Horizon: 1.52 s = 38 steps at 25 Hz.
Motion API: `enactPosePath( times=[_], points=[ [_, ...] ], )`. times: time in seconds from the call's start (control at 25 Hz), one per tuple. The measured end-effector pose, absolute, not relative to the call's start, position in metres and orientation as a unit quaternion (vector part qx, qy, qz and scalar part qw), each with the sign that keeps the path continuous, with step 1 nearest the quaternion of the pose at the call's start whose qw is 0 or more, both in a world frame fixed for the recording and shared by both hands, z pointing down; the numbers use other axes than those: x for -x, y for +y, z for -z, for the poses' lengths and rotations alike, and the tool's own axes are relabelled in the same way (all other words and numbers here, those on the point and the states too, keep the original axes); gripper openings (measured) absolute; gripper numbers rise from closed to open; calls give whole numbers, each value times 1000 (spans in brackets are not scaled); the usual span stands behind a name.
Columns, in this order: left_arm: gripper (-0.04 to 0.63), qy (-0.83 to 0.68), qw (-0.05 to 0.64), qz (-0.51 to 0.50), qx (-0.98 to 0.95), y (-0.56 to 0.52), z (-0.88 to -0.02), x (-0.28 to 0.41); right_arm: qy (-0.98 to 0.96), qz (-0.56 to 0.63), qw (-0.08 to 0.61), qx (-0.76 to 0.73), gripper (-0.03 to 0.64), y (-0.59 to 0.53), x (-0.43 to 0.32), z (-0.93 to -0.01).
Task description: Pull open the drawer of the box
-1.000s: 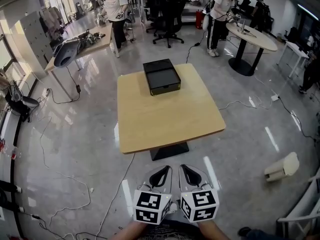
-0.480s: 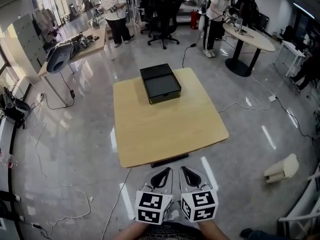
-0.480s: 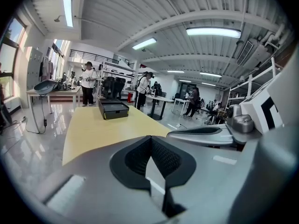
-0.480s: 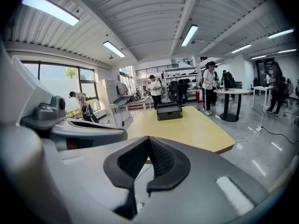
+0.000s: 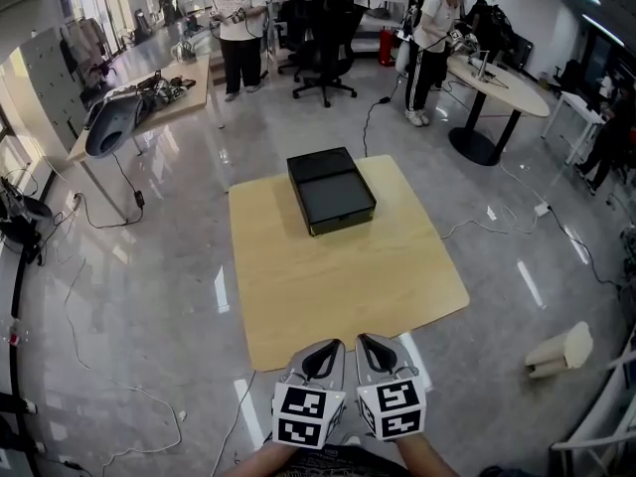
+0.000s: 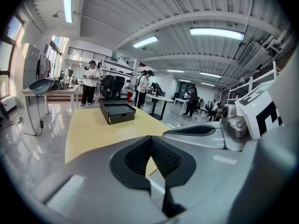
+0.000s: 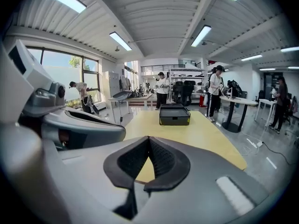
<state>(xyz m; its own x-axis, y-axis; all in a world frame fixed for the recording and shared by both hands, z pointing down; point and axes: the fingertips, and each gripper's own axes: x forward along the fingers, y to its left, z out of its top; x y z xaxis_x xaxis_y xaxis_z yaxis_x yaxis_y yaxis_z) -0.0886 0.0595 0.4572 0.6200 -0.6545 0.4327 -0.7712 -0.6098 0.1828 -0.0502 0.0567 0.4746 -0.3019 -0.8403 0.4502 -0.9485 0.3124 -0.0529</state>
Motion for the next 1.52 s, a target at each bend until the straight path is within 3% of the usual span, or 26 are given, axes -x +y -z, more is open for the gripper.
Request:
enactPosePath(
  times=[0.24, 0.56, 1.04, 1.52],
  points=[
    [11, -401, 185, -158, -883, -28, -461, 161, -798, -109, 211, -554, 6, -35, 120, -475],
    [9, -394, 196, -154, -885, -100, -468, 192, -798, -47, 263, -540, 6, -116, 154, -477],
    [9, -432, 211, -150, -864, -267, -510, 88, -809, 0, 312, -499, 7, -289, 43, -522],
    [9, -481, 233, -143, -833, -420, -527, 25, -796, 121, 428, -411, 34, -464, -24, -563]
  ],
)
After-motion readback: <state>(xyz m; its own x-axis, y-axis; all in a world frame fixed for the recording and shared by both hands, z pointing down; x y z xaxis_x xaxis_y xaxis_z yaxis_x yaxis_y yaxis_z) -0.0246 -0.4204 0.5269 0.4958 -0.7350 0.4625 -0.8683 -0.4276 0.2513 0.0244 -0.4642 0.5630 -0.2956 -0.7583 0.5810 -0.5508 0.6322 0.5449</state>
